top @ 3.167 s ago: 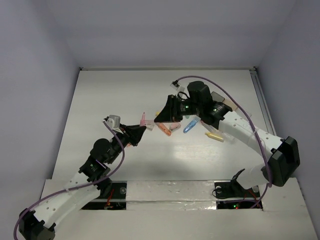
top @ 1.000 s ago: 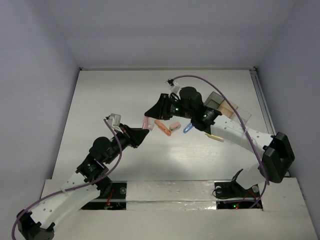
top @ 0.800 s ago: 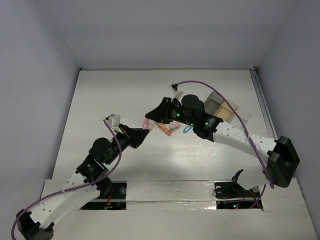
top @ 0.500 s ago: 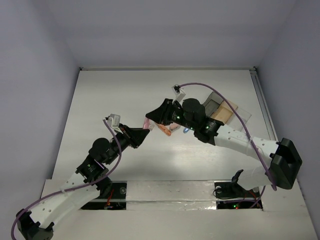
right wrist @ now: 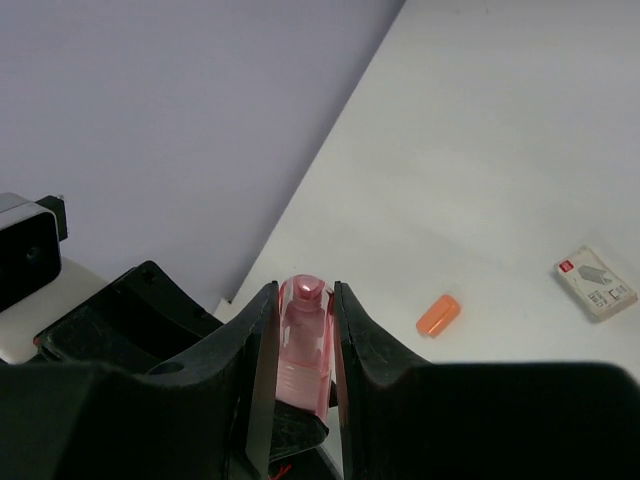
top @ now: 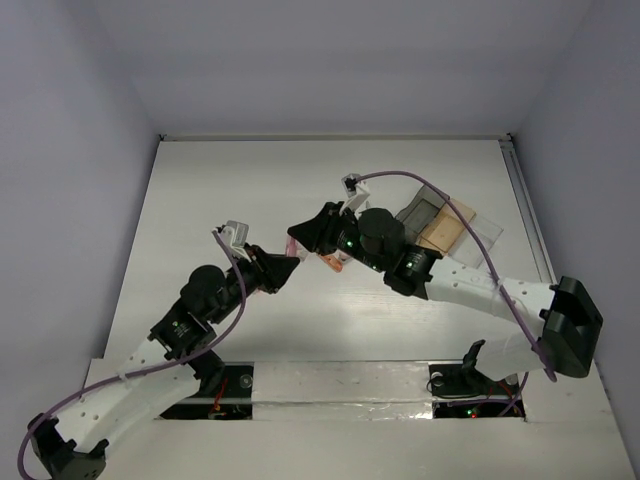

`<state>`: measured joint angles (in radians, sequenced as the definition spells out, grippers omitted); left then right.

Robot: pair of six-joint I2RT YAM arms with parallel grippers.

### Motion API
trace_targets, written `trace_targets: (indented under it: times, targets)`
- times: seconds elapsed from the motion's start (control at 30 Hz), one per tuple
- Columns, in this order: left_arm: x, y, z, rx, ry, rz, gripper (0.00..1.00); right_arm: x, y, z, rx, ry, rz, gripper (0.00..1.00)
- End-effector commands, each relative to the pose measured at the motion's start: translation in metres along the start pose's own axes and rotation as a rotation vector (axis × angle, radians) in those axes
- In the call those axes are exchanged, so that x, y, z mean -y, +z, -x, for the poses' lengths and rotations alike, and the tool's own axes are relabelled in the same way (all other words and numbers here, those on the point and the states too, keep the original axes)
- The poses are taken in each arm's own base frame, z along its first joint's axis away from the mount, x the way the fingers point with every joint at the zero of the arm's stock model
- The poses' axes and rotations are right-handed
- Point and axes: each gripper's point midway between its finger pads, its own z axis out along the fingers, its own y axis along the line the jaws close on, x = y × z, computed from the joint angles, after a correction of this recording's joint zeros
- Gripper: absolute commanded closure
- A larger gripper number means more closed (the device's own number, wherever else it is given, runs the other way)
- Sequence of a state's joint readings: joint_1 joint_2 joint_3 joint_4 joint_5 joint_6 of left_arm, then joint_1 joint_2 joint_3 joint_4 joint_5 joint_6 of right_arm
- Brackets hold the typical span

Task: Sort the stationery into containers
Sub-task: Close the pen cap on the pen.

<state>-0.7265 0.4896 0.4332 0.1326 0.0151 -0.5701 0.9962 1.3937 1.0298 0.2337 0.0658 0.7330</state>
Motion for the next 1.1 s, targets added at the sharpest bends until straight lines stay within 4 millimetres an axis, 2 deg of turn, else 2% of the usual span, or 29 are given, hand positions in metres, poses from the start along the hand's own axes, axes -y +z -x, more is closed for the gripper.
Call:
trace_targets:
  times: [0.0,0.1,0.17,0.27,0.33,0.4,0.67,0.97,1.07]
  targets:
    - [0.065,-0.022,0.133,0.422,0.025,-0.136,1.00,0.020,-0.028,-0.092,-0.288,-0.066,-0.035,1.00]
    - [0.064,-0.022,0.140,0.439,0.031,-0.120,1.00,0.025,-0.033,-0.110,-0.322,-0.066,-0.041,1.00]
    - [0.064,-0.021,0.142,0.446,0.030,-0.112,1.00,0.020,-0.037,-0.125,-0.353,-0.067,-0.029,1.00]
    - [0.070,-0.023,0.153,0.475,0.033,-0.120,1.00,0.032,-0.041,-0.149,-0.399,-0.066,-0.061,1.00]
    - [0.073,-0.023,0.157,0.481,0.039,-0.123,1.00,0.031,-0.042,-0.159,-0.411,-0.049,-0.055,1.00]
    - [0.075,-0.021,0.161,0.482,0.047,-0.121,1.00,0.033,-0.048,-0.177,-0.448,-0.046,-0.058,1.00]
    - [0.072,-0.024,0.172,0.506,0.072,-0.073,1.00,0.051,-0.063,-0.194,-0.444,0.010,-0.100,1.00]
    - [0.074,-0.021,0.182,0.523,0.086,-0.053,1.00,0.054,-0.085,-0.253,-0.590,-0.013,-0.121,1.00]
    - [0.071,-0.020,0.183,0.524,0.091,-0.037,1.00,0.058,-0.089,-0.258,-0.606,-0.029,-0.141,1.00]
